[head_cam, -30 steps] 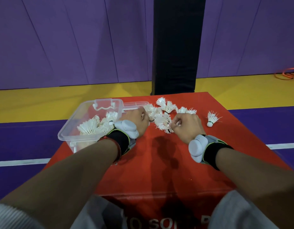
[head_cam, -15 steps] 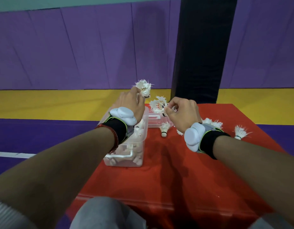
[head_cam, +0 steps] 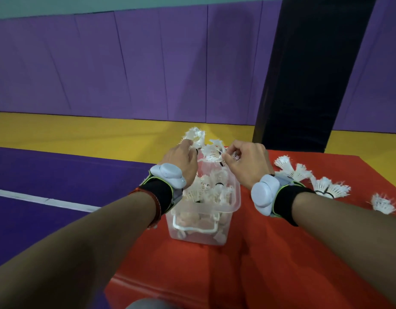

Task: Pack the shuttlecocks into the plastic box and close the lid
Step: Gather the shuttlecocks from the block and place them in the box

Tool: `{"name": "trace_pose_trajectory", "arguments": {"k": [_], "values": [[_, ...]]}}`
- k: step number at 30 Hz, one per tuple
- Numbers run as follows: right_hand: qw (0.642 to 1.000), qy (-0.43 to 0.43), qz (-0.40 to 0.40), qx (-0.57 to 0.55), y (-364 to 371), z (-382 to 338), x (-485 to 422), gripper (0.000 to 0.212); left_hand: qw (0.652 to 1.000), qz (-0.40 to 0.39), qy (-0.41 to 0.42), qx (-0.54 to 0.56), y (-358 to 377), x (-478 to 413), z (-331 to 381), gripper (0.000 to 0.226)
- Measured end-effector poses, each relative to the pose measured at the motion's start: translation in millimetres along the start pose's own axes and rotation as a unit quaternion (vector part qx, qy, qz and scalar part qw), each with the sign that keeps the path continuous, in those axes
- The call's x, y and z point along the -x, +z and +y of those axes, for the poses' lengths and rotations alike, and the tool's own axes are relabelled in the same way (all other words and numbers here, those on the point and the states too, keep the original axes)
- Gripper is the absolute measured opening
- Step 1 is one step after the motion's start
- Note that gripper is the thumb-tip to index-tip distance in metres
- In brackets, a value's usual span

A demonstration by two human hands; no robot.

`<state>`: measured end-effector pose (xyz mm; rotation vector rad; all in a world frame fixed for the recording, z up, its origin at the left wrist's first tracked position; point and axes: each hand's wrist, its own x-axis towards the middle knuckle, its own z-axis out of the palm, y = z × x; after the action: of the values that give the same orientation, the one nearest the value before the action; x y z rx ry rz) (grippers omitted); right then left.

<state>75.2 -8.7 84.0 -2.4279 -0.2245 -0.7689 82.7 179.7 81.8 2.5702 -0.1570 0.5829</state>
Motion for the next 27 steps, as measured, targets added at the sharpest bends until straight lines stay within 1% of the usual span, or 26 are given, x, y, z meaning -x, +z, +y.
{"name": "trace_pose_trajectory", "arguments": {"k": [5, 10, 14, 16, 18, 21, 25, 27], "values": [[1.000, 0.003, -0.010, 0.016, 19, 8, -4, 0.011, 0.999, -0.033, 0.021, -0.015, 11, -13, -19, 0.040], [1.000, 0.028, -0.014, 0.001, 34, 12, -14, 0.013, 0.998, -0.054, -0.027, -0.003, 29, -33, -33, 0.043], [0.998, 0.057, -0.018, -0.035, 44, 8, -23, 0.012, 0.998, -0.051, -0.036, 0.010, 37, -41, -38, 0.045], [0.994, 0.081, -0.047, -0.058, 52, 6, -28, 0.009, 0.998, -0.051, -0.028, 0.006, 42, -46, -40, 0.042], [0.987, 0.101, -0.096, -0.074, 62, 4, -30, 0.007, 0.999, -0.049, -0.023, -0.006, 47, -51, -42, 0.038], [0.986, 0.088, -0.133, -0.049, 70, 4, -27, 0.018, 0.998, -0.057, -0.011, -0.028, 50, -55, -44, 0.034], [0.991, 0.083, -0.106, -0.016, 65, 6, -25, 0.032, 0.992, -0.076, 0.028, -0.093, 49, -56, -37, 0.035], [0.992, 0.088, -0.084, -0.020, 58, 7, -25, 0.034, 0.990, -0.093, 0.030, -0.105, 50, -56, -34, 0.037]]}}
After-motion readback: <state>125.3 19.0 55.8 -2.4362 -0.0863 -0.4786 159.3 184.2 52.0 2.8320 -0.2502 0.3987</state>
